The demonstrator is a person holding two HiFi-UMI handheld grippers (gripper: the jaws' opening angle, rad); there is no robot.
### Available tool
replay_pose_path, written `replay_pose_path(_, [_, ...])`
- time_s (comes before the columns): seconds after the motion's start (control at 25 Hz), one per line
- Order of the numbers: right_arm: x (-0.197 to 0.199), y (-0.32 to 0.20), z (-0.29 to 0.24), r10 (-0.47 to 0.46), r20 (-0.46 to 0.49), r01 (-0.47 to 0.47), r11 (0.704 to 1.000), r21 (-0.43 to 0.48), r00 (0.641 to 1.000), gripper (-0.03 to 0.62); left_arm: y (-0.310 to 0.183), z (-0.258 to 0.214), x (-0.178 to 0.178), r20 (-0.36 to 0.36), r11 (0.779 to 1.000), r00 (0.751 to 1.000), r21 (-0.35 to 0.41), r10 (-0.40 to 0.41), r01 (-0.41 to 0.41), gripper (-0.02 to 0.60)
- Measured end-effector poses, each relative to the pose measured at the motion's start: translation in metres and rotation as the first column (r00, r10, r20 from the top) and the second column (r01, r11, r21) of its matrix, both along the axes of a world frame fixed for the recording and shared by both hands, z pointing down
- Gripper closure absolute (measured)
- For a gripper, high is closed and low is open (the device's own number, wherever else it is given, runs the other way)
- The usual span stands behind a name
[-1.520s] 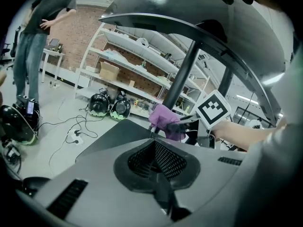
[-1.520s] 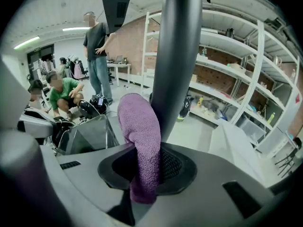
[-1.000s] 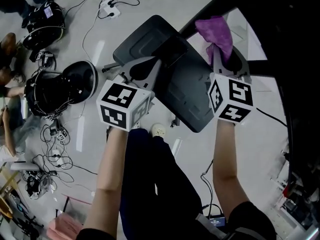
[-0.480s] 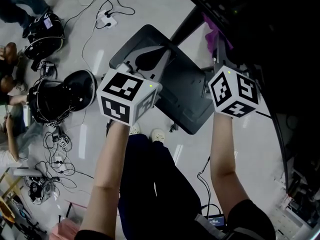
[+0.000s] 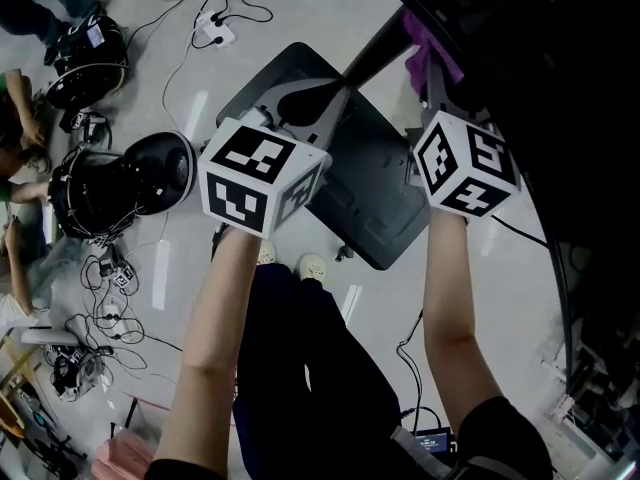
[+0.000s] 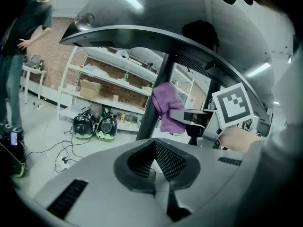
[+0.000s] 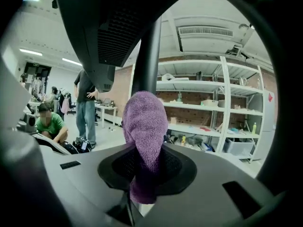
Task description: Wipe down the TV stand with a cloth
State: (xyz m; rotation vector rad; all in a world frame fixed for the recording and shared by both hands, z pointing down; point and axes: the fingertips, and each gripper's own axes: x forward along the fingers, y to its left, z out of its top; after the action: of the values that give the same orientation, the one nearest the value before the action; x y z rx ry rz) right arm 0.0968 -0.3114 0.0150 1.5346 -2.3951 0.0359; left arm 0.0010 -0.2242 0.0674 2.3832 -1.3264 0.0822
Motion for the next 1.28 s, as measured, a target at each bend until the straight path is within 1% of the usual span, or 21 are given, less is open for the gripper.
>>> replay_pose_path(0.2, [-0.003,-0.001,0.022,-0.014,-0.031,0.013,0.999,-0.034,0.999,0.494,0.004,0.013,0.005,0.006,1.0,1.0,-0.025,0.018,-0.018,0.577])
replay_pose_path(0.44, [-0.004,-0.001,0.064,-0.019,-0.065,0.012,0.995,-0.098,0.998,0.494,0.01,0.037,0.015,-0.006,0.998,0.999,-0.059,0.036,-0.036,0.577])
replay_pose_path(0.84, [-0.004,-0.002,0.13,-0.055,-0.122,0.029,0.978,-0.206,0.991,0.494,0.018,0.048,0.022,-0.047,0.997,0.997,-0.052,0.055,-0.058,0.577])
replay_pose_path(1.0, [-0.007,0.0,0.156,-0.092,-0.143,0.052,0.964,-0.26,0.986,0.494,0.019,0.056,0.022,-0.045,0.997,0.998,-0.06,0.054,-0.057,0.577])
replay_pose_path(1.28, [-0.016,0.004,0.182,-0.169,-0.164,0.096,0.92,-0.379,0.972,0.495,0.017,0.057,0.02,-0.058,0.996,0.997,-0.064,0.057,-0.061,0.577])
